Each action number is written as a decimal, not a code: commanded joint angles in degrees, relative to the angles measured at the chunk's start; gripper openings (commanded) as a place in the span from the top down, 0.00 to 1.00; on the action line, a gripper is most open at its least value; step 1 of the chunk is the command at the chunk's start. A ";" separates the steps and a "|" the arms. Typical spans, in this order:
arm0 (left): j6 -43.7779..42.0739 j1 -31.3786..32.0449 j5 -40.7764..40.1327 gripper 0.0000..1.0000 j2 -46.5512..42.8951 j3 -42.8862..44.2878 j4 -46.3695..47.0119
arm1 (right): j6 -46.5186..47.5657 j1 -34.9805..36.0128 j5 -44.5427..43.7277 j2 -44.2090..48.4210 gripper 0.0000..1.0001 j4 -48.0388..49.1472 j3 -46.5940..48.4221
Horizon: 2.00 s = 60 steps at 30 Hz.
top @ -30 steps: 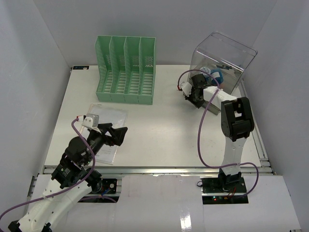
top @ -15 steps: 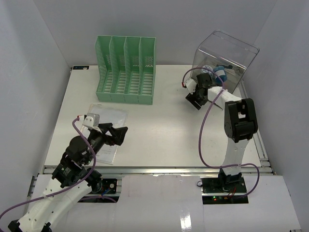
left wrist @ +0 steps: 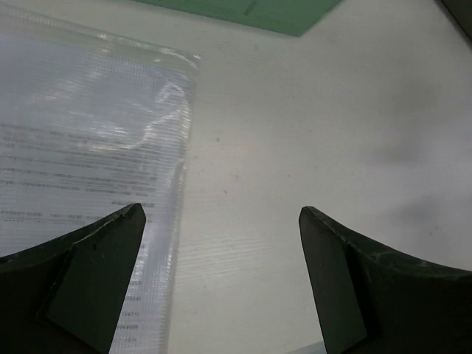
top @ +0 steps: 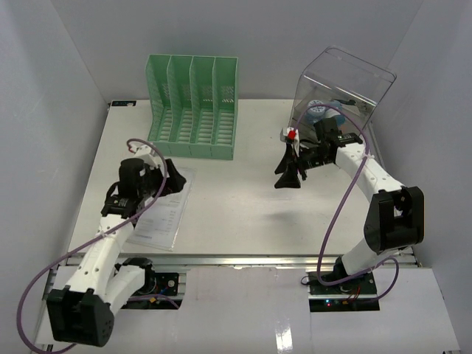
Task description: Organize the desk
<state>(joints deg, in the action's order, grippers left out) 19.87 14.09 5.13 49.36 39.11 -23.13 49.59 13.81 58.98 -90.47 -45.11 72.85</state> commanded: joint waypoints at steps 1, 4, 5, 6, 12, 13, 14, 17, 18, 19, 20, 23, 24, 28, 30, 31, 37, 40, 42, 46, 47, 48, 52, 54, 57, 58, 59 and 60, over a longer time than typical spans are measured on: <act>-1.27 -17.82 20.80 0.03 5.26 2.44 1.83 | -2.85 -0.21 9.81 0.94 0.29 -0.25 -4.53; -2.97 -24.23 16.39 0.02 7.99 4.04 1.76 | -6.45 0.19 10.64 0.98 0.29 1.93 -5.80; -4.17 -26.05 14.77 0.02 9.27 4.75 2.16 | -7.39 0.28 10.72 1.12 0.29 2.50 -5.95; -5.72 -27.88 13.42 0.02 10.79 5.51 2.79 | -8.43 0.34 10.88 1.33 0.29 2.99 -6.07; -13.48 -35.39 13.76 0.02 25.04 8.82 8.83 | -10.83 0.42 11.02 3.54 0.29 5.14 -7.39; -13.93 -36.14 14.58 0.02 27.32 9.30 9.86 | -10.80 0.41 11.03 3.73 0.28 5.21 -7.46; -14.25 -36.77 15.27 0.02 29.16 9.68 10.73 | -10.74 0.38 11.13 3.77 0.28 5.21 -7.46; -15.74 -38.19 16.74 0.02 34.30 11.03 13.05 | -10.66 0.25 11.42 3.77 0.29 5.13 -7.55; -16.60 -38.61 17.14 0.02 36.71 11.82 13.29 | -10.64 0.25 11.39 3.70 0.29 5.12 -7.55; -17.79 -38.61 17.70 0.02 38.27 12.50 13.29 | -10.53 0.25 11.24 3.59 0.29 5.12 -7.55; -18.77 -38.64 18.20 0.02 39.71 13.37 13.07 | -10.46 0.22 11.19 3.49 0.28 5.12 -7.55; -21.32 -38.70 18.69 0.04 44.09 15.89 12.18 | -10.31 0.16 11.65 3.04 0.28 4.96 -7.55; -21.45 -38.65 18.59 0.04 44.93 16.66 11.94 | -10.20 0.16 11.79 2.81 0.28 4.90 -7.65; -22.51 -38.70 14.41 0.07 49.24 19.42 9.79 | -9.69 0.07 11.69 2.49 0.28 4.86 -7.73; -22.82 -38.63 14.28 0.08 50.32 19.76 9.63 | -9.58 0.07 11.65 2.49 0.28 4.81 -7.73; -22.78 -38.54 14.37 0.09 51.08 19.85 9.45 | -9.45 0.07 11.61 2.49 0.28 4.85 -7.73; -21.67 -36.86 18.33 0.18 52.94 19.44 8.57 | -8.44 -0.02 10.77 1.42 0.28 4.29 -7.68; -21.05 -36.33 21.17 0.23 52.67 19.74 7.22 | -8.24 -0.02 10.90 1.43 0.28 4.16 -7.68; -20.76 -36.00 22.67 0.26 52.34 19.70 6.31 | -8.12 -0.02 10.81 1.43 0.28 4.16 -7.73; -20.49 -34.38 23.02 0.40 52.36 19.10 4.81 | -8.14 -0.05 10.71 1.05 0.28 4.07 -7.73; -20.49 -33.72 22.91 0.43 52.58 18.99 4.43 | -8.19 -0.10 10.55 1.00 0.28 4.07 -7.73; -20.49 -33.19 23.08 0.47 52.98 18.93 3.91 | -8.25 -0.10 10.55 0.99 0.28 4.18 -7.78; -20.49 -32.37 23.89 0.65 53.32 18.34 2.83 | -8.43 -0.10 10.31 1.08 0.29 4.22 -7.87; -18.83 -32.29 25.19 0.74 52.38 17.88 2.59 | -8.46 -0.10 10.04 1.01 0.29 4.25 -7.90; -17.12 -32.19 29.41 0.82 49.20 17.75 2.39 | -8.37 -0.10 9.83 0.63 0.29 4.25 -7.99; -16.64 -32.08 31.09 0.86 48.11 17.64 2.28 | -8.37 0.01 9.61 0.41 0.29 4.25 -7.99; -16.23 -31.94 32.91 0.88 47.01 17.46 2.20 | -8.42 0.17 9.32 0.17 0.29 4.26 -7.97; -15.91 -31.75 34.93 0.89 45.89 17.19 2.16 | -8.54 0.41 8.94 -0.10 0.29 4.30 -7.93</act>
<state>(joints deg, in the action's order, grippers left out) 1.70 -18.21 30.90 101.58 57.40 -18.83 40.71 13.89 67.95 -89.53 -40.53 65.70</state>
